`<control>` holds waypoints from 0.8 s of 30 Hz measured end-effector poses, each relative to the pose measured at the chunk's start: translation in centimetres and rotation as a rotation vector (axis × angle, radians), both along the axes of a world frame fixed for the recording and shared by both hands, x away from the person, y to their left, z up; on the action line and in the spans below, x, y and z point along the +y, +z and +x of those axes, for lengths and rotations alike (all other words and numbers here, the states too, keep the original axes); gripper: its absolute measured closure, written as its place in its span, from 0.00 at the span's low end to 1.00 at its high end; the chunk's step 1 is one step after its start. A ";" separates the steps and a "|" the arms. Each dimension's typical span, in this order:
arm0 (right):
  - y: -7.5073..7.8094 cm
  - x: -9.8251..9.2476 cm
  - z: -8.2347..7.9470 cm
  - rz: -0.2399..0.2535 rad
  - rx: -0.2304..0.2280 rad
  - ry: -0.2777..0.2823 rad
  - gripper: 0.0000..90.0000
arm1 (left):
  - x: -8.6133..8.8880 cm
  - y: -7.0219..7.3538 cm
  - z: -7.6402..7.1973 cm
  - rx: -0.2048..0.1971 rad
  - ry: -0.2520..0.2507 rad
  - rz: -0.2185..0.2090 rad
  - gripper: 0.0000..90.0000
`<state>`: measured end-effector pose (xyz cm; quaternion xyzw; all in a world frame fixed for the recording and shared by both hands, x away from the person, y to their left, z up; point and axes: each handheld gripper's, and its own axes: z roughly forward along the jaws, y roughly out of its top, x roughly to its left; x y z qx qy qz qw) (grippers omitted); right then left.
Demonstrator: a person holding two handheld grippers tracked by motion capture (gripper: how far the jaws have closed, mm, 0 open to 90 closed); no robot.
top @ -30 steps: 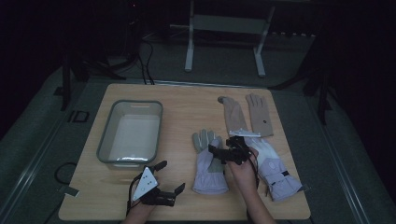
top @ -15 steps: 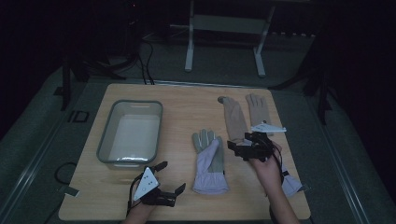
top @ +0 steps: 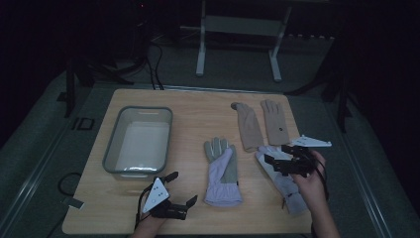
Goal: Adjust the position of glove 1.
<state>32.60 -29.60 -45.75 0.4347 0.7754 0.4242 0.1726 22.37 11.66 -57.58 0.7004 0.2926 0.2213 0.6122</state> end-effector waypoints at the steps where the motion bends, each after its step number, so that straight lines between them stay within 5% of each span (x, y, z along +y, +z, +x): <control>1: 0.0 -1.1 -0.2 -0.024 -0.024 -0.006 0.14 | 0.0 0.0 0.0 0.003 -0.001 -0.003 0.00; 6: -0.3 -2.9 -0.5 -0.040 0.020 0.051 0.12 | 0.0 -0.1 0.1 0.007 0.001 -0.005 0.00; 12: -0.8 -4.1 -0.8 -0.060 -0.003 -0.005 0.12 | 0.0 -0.1 0.1 0.017 -0.004 -0.008 0.00; 19: -3.1 -5.5 -0.5 -0.126 0.066 0.004 0.23 | 0.0 -0.1 0.1 0.015 -0.003 -0.007 0.00; 24: -5.3 -5.8 0.0 -0.169 0.091 0.062 0.24 | 0.0 -0.1 0.1 0.014 -0.004 -0.006 0.00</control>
